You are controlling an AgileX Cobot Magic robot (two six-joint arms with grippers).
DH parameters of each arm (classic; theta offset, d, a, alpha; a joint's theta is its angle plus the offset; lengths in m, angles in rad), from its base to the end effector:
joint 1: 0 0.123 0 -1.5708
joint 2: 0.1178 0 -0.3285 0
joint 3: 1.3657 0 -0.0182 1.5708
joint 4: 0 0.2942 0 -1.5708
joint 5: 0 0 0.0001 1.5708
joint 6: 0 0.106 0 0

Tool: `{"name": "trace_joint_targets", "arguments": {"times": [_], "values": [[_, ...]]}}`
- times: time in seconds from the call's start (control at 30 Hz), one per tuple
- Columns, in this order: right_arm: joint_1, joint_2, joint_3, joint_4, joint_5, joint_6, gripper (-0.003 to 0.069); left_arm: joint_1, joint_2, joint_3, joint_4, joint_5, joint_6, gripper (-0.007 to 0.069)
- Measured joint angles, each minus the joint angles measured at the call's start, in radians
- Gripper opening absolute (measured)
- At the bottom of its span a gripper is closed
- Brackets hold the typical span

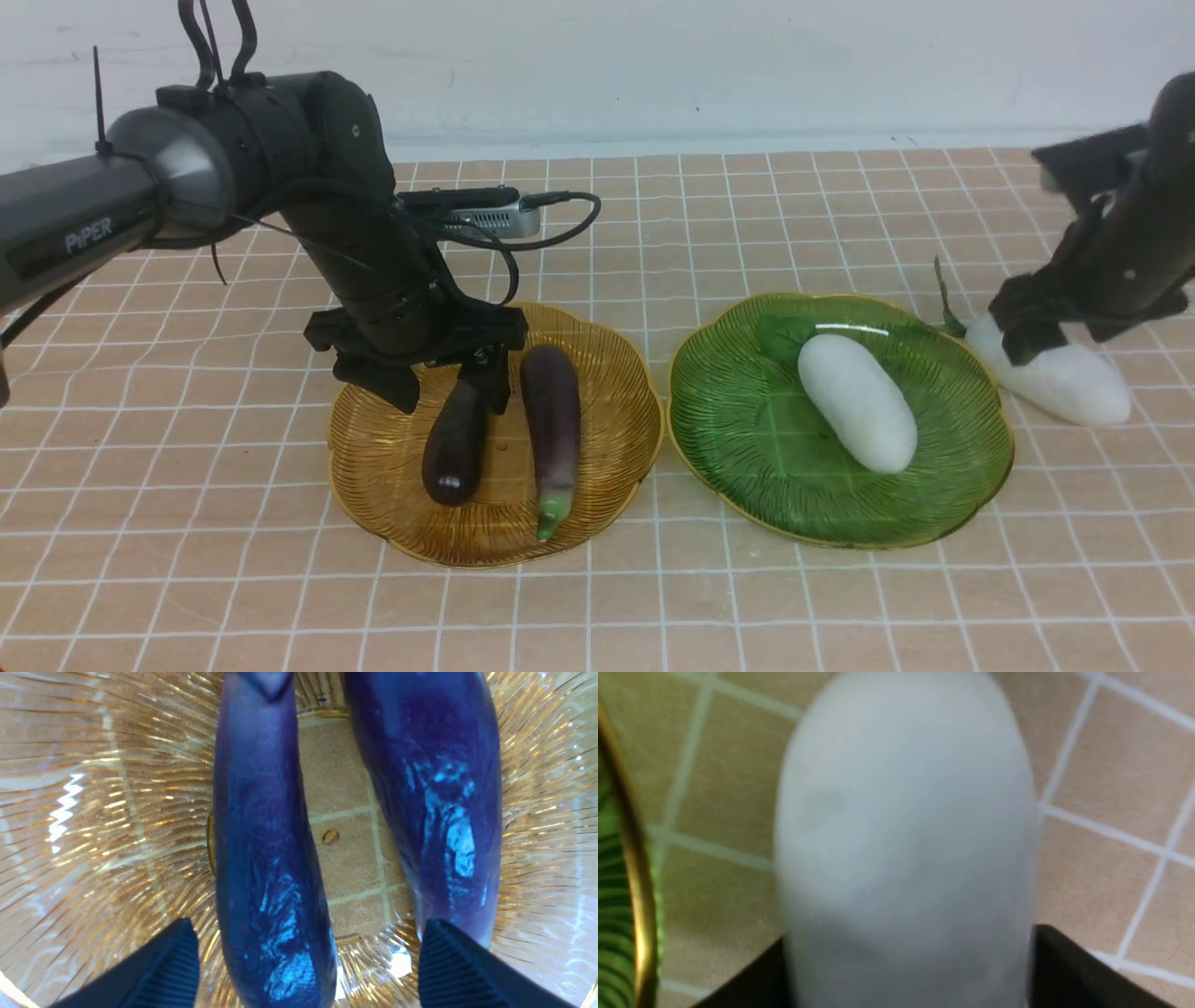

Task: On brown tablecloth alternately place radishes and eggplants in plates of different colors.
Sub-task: 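Place the white radish on the plate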

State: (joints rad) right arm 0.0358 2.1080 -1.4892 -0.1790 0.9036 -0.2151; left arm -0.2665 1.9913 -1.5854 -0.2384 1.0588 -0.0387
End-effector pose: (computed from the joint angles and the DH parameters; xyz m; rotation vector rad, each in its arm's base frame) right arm 0.4781 0.0023 0.1462 -0.5276 2.9640 -0.2407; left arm 0.4521 -0.1461 0.2286 0.1936 2.9562 -0.3657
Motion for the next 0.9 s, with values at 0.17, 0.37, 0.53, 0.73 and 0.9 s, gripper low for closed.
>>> {"name": "trace_joint_targets", "arguments": {"times": [0.17,0.37,0.53,0.73,0.9], "values": [[0.0,-0.017,-0.103,-0.017,0.186,0.013,0.0467,0.0,0.0,0.0,0.0,0.0,0.0,0.0574],[0.006,-0.14,-0.263,0.307,0.305,0.102,0.0467,0.0,0.0,-0.032,0.001,0.001,0.0,0.0574],[0.064,-0.187,-0.24,0.487,0.322,0.078,0.0467,0.0,0.0,-0.052,0.001,-0.003,0.0,0.0574],[0.191,-0.167,-0.178,0.489,0.326,0.081,0.0467,0.0,0.0,-0.052,0.002,-0.009,0.0,0.0574],[0.331,-0.105,-0.158,0.337,0.328,0.142,0.0467,0.0,0.0,-0.052,0.003,-0.01,0.0,0.0574]]}}
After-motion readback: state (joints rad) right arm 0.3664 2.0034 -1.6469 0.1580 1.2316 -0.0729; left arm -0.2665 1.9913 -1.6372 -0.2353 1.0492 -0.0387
